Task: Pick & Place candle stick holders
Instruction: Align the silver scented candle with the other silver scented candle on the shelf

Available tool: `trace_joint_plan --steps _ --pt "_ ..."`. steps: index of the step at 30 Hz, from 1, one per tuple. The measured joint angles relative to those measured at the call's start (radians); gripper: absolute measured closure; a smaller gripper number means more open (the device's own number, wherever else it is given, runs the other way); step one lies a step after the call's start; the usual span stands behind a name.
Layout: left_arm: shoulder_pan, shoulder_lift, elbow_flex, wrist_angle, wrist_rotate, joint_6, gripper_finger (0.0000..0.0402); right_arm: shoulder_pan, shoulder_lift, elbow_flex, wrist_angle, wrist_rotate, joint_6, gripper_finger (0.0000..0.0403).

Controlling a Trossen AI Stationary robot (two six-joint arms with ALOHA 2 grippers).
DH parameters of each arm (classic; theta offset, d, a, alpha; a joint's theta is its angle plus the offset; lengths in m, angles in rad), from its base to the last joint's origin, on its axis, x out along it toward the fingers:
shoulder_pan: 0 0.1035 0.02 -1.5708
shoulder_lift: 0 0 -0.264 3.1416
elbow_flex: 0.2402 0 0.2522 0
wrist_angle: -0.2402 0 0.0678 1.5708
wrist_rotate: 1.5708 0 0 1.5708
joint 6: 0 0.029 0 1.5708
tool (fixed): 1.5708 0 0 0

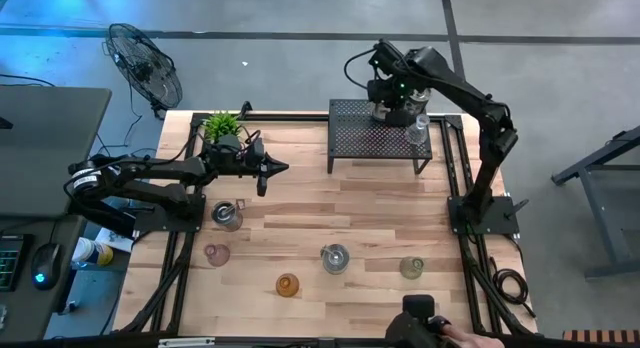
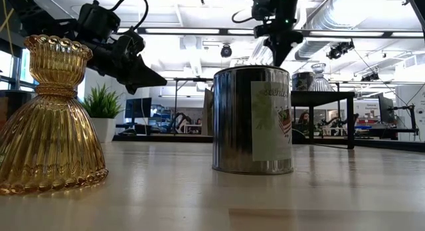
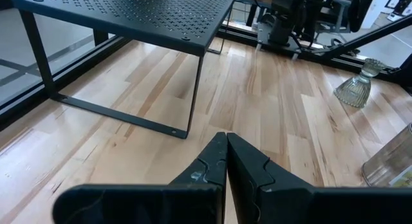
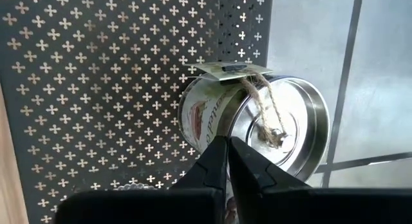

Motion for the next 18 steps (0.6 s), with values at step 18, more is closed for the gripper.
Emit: trace_joint_plan --steps 18 --pt "0.0 0.0 0.0 0.0 0.0 -0.013 0.0397 -0.003 0.0 0.0 -0.05 0.051 -0.006 0.04"
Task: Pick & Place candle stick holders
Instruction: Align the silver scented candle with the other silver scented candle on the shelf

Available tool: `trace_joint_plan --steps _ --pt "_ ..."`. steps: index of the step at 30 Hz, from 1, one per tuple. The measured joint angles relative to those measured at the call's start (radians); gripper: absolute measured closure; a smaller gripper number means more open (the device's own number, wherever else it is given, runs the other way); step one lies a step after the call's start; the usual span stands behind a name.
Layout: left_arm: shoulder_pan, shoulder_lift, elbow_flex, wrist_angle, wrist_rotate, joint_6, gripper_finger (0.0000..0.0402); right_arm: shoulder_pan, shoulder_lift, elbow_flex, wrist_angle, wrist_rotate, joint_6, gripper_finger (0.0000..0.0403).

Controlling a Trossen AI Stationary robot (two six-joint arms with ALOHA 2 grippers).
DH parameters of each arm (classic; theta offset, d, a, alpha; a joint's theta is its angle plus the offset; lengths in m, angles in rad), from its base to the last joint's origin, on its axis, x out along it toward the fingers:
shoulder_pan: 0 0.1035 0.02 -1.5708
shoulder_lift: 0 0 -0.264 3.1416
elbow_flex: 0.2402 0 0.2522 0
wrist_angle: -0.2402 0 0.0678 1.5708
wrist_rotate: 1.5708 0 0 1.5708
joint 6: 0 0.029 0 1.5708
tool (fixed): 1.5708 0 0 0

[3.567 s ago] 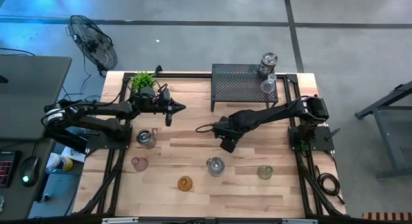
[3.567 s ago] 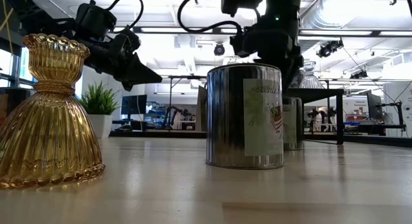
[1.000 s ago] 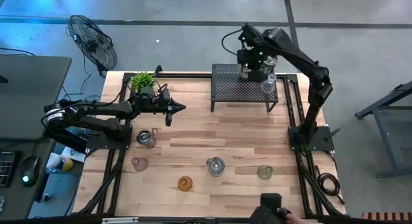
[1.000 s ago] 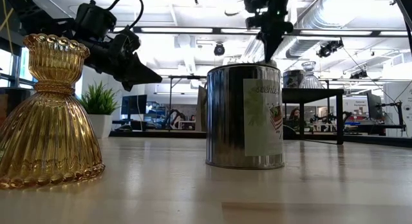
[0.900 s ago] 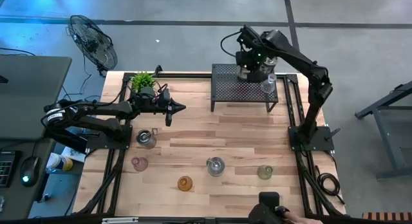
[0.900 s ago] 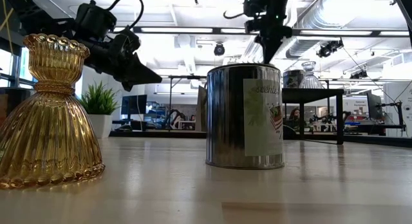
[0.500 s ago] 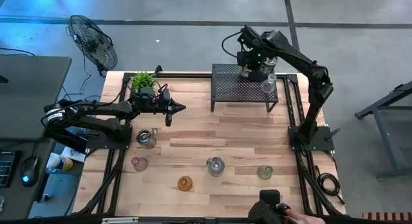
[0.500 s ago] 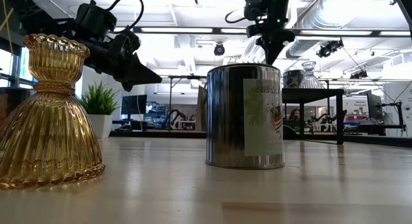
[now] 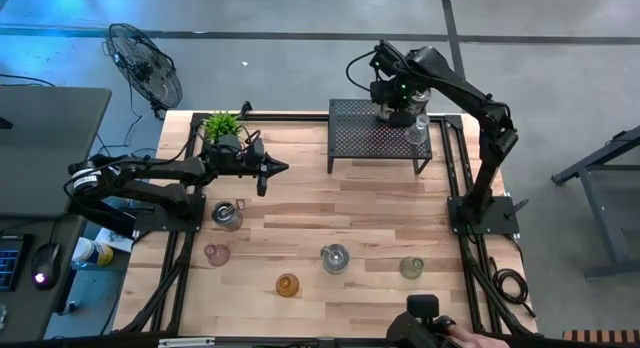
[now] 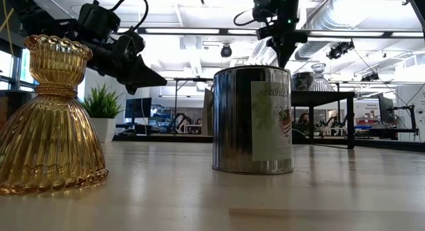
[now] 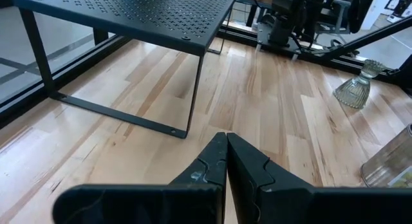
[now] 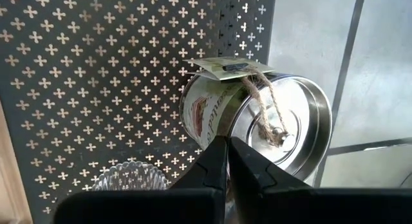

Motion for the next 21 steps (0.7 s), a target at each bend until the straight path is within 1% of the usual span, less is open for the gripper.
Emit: trace_joint_plan --steps 11,14,21 --pt "0.0 0.0 0.0 0.0 0.0 -0.002 0.0397 0.0 0.0 0.001 0.0 0.021 -0.018 0.0396" --pt "0.0 0.0 0.0 0.0 0.0 -0.002 0.0397 0.0 0.0 0.001 0.0 0.04 -0.018 0.0381" --pt "0.0 0.0 0.0 0.0 0.0 -0.002 0.0397 0.0 -0.001 0.002 0.008 0.044 0.007 0.0337"
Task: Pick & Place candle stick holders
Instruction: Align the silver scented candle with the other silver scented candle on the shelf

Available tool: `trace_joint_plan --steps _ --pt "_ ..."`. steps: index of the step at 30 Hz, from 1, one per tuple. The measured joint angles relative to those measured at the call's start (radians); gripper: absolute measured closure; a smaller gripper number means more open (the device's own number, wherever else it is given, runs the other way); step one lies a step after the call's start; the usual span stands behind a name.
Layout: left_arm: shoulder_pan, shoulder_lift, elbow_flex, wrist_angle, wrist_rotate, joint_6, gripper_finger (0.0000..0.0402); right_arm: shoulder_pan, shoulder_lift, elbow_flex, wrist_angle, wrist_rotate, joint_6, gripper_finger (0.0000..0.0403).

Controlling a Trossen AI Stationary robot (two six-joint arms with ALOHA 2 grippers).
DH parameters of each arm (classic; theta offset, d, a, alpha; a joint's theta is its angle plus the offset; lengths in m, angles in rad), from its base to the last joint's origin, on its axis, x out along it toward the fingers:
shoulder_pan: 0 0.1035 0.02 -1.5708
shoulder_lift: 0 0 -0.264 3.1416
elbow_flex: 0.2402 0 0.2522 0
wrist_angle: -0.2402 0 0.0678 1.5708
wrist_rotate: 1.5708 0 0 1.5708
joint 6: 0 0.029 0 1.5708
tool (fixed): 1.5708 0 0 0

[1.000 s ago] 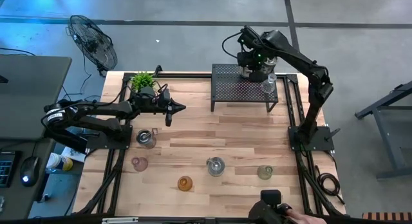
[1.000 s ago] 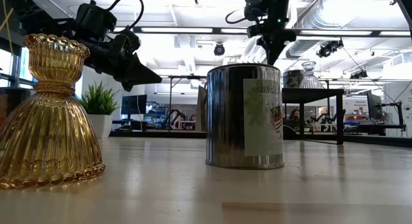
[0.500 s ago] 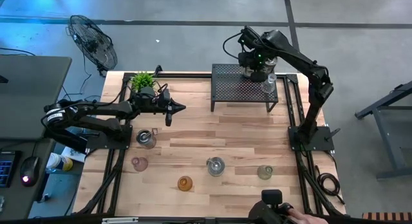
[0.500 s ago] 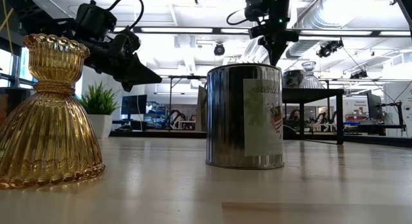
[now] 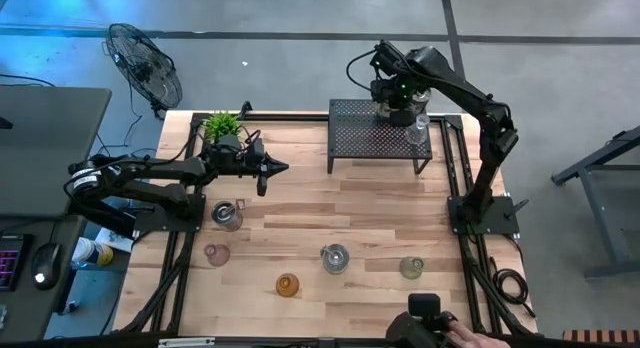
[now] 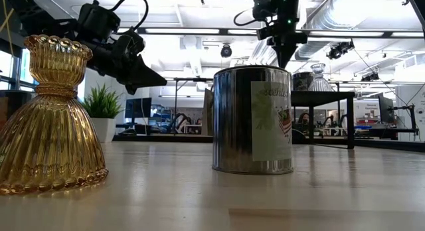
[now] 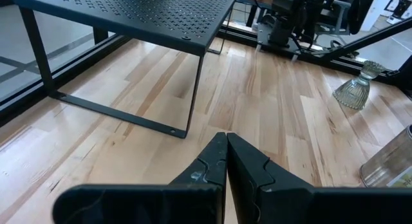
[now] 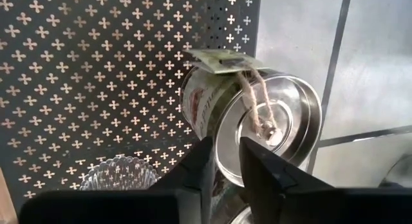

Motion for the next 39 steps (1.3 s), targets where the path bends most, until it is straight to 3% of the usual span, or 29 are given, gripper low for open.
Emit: trace_joint_plan --steps 11,21,39 --pt "0.0 0.0 0.0 0.0 0.0 0.0 0.0397 0.001 -0.005 0.0 0.017 0.026 0.086 0.0329" --pt "0.0 0.0 0.0 0.0 -0.006 0.0 0.0397 -0.006 -0.01 0.001 0.157 -0.205 0.177 0.0398" --pt "0.0 0.0 0.0 0.0 -0.009 0.0 0.0397 -0.038 0.027 -0.001 0.151 -0.163 0.177 0.0401"
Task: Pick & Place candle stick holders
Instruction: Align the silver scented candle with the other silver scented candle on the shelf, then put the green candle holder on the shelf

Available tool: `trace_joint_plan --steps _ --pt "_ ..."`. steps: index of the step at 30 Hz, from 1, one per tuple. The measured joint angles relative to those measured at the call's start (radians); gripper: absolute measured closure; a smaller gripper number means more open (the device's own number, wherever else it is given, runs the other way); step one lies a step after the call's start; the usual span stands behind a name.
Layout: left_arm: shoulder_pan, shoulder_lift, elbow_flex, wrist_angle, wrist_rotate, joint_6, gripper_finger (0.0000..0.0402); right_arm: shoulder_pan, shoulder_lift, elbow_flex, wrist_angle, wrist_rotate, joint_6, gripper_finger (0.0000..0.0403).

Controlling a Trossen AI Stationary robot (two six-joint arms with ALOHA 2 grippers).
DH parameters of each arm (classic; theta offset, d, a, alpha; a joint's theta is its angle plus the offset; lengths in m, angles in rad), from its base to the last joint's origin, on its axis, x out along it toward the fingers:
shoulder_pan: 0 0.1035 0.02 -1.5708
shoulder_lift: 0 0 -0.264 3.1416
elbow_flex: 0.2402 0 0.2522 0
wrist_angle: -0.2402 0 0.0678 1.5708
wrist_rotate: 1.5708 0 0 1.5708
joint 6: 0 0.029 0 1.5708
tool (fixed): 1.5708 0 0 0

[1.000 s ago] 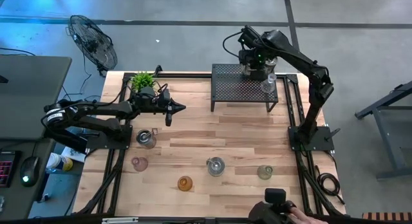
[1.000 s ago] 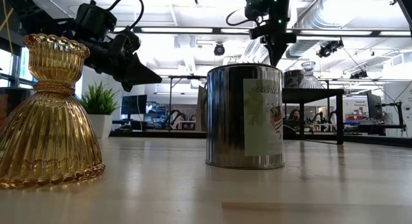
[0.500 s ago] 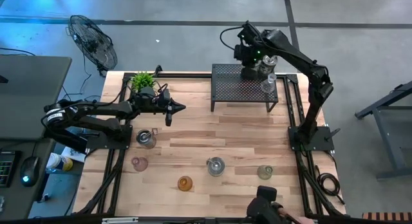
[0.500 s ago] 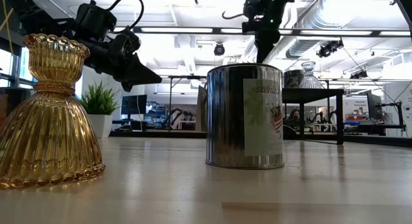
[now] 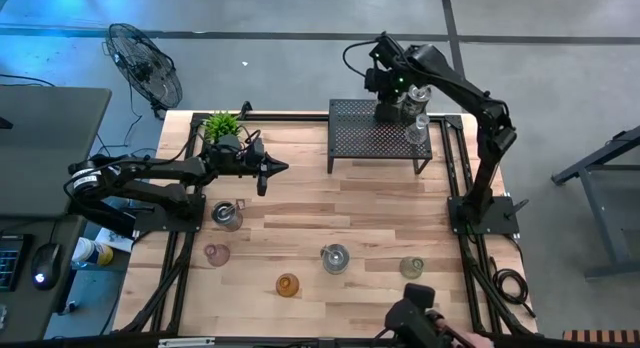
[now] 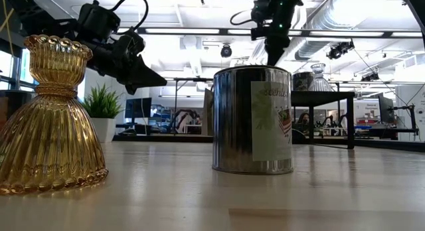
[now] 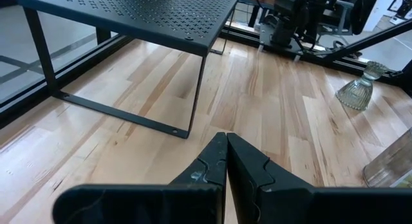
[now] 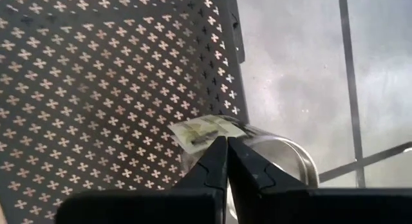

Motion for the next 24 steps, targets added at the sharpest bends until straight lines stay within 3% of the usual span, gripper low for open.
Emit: trace_joint_plan --steps 14,20,24 --pt "0.0 0.0 0.0 0.0 0.0 0.0 0.0397 0.0 -0.003 -0.001 0.005 0.021 0.004 0.0399" --pt "0.0 0.0 -0.001 0.002 -0.002 0.017 0.0397 0.021 -0.06 -0.001 0.043 0.022 0.04 0.0397" --pt "0.0 0.0 -0.067 0.115 -0.044 0.0 0.0397 0.059 -0.11 -0.001 0.02 -0.069 0.154 0.0401"
